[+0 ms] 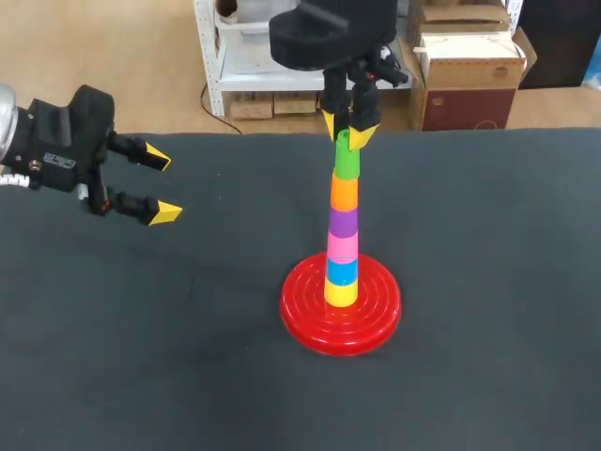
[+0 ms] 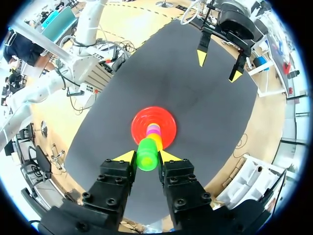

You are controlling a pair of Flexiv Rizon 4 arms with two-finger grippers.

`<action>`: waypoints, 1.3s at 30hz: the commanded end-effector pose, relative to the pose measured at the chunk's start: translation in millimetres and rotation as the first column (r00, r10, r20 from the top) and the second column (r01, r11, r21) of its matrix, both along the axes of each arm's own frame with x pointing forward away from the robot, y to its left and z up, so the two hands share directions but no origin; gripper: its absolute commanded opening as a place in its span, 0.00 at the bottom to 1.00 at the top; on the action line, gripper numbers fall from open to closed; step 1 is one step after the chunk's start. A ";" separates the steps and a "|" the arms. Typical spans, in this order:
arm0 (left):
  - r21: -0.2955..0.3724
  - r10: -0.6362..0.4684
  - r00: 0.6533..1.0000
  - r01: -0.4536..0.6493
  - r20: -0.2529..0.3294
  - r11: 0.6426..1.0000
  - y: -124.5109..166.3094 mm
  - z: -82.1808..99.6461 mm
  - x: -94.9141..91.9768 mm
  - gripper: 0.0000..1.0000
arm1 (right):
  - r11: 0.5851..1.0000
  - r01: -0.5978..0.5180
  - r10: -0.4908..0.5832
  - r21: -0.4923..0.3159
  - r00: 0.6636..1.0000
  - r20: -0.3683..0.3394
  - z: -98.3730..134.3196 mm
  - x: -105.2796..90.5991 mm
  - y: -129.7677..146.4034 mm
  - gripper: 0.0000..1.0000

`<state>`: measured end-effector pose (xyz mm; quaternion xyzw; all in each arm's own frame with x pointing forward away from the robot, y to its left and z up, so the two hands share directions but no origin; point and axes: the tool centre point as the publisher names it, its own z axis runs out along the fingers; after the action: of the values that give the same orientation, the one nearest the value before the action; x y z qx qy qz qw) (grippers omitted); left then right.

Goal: Pick up and stack the cylinders on the red base in this order: pink,purple,orange,green

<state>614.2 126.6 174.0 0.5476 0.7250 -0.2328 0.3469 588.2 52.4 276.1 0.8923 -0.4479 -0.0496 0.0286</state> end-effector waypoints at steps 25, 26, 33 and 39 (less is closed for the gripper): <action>-0.004 -0.001 1.000 0.001 0.005 1.000 1.0 -1.9 -0.3 1.00 | 0.999 0.039 -0.039 -0.007 0.999 0.004 -16.2 -4.1 -2.6 0.00; -0.004 -0.001 1.000 0.001 0.005 1.000 1.0 -1.9 -0.3 1.00 | 0.999 0.040 -0.040 -0.005 0.999 0.004 -15.3 -2.9 -2.2 0.00; -0.004 -0.001 1.000 0.001 0.005 1.000 1.0 -1.9 -0.3 1.00 | 0.999 0.034 -0.034 0.005 0.999 0.001 -5.3 5.4 -1.7 0.00; -0.004 -0.001 1.000 0.001 0.005 1.000 1.0 -1.9 -0.3 1.00 | 1.000 0.015 -0.015 -0.011 1.000 -0.017 -7.7 8.3 -1.2 0.00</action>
<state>614.2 126.6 174.0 0.5476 0.7250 -0.2328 0.3469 591.8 48.0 270.2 0.8884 -0.4551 -0.0513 0.0315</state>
